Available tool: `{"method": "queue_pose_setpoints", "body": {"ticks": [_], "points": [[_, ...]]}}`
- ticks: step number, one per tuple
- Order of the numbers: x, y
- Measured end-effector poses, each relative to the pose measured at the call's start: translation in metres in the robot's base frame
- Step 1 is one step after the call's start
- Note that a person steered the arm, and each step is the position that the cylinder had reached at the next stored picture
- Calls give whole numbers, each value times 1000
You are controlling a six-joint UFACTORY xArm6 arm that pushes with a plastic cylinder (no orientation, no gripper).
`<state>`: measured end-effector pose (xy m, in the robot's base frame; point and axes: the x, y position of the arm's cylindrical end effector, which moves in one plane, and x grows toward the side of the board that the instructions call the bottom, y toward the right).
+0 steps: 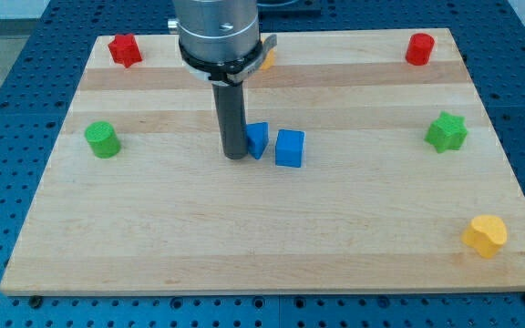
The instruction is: Place your arm to the bottom of green circle
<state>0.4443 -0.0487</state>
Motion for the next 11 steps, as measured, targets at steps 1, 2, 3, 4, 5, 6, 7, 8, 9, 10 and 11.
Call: {"method": "queue_pose_setpoints", "body": {"ticks": [1, 2, 3, 4, 5, 6, 7, 8, 9, 10, 11], "points": [[0, 3], [0, 3], [0, -9], [1, -27], [11, -45], [20, -58], [25, -73], [25, -92], [25, -111], [27, -123], [38, -131]]}}
